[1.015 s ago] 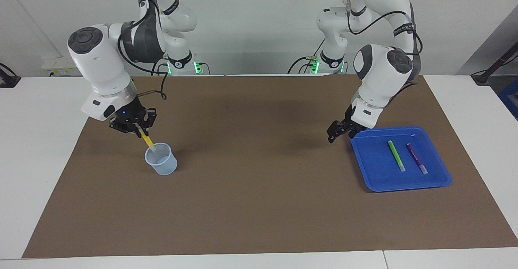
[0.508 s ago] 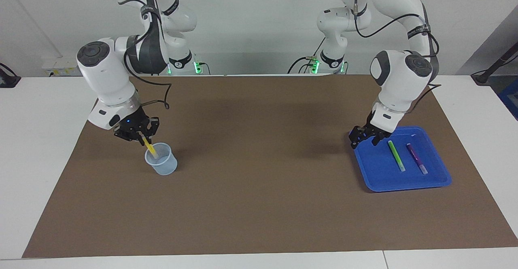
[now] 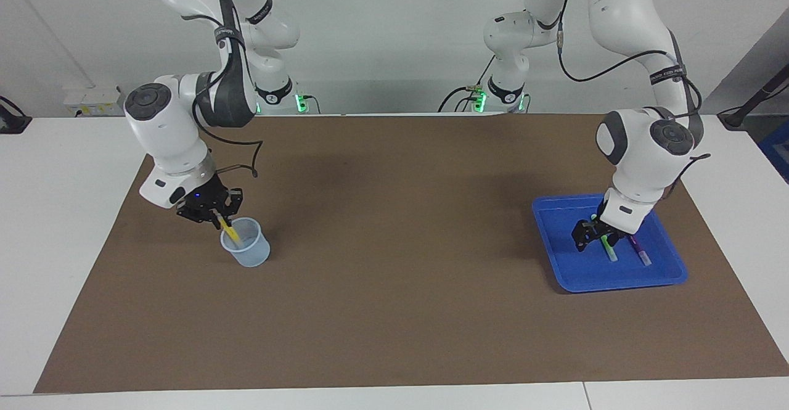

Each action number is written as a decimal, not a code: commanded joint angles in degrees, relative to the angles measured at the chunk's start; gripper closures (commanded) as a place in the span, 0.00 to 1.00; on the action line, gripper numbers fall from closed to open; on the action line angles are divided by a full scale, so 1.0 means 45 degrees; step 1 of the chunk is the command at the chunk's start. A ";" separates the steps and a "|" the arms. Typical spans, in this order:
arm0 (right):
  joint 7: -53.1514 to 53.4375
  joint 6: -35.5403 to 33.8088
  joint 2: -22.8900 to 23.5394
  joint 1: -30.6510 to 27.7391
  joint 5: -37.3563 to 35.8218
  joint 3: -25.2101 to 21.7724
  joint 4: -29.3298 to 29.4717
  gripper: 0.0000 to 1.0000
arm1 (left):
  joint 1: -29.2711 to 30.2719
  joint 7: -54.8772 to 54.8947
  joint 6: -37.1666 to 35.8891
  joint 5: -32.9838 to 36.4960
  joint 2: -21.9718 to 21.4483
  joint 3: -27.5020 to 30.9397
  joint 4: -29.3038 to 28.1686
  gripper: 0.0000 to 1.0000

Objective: Transfer and insert pens with both arms
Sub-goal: 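Release the yellow pen in the cup while the left gripper reaches the green pen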

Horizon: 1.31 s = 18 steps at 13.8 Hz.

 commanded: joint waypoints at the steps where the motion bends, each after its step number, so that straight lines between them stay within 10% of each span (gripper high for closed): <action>1: -0.0025 0.0265 -0.0070 -0.0315 -0.0018 0.0202 -0.0154 0.07 | 0.0455 0.0676 0.0084 0.0833 0.0727 -0.0134 0.0757 0.17; 18: 0.2217 -0.4638 -0.2082 -0.0081 0.3675 0.0980 0.2249 0.00 | 0.1803 0.2456 0.0983 0.0718 0.0807 -0.0232 -0.0999 0.28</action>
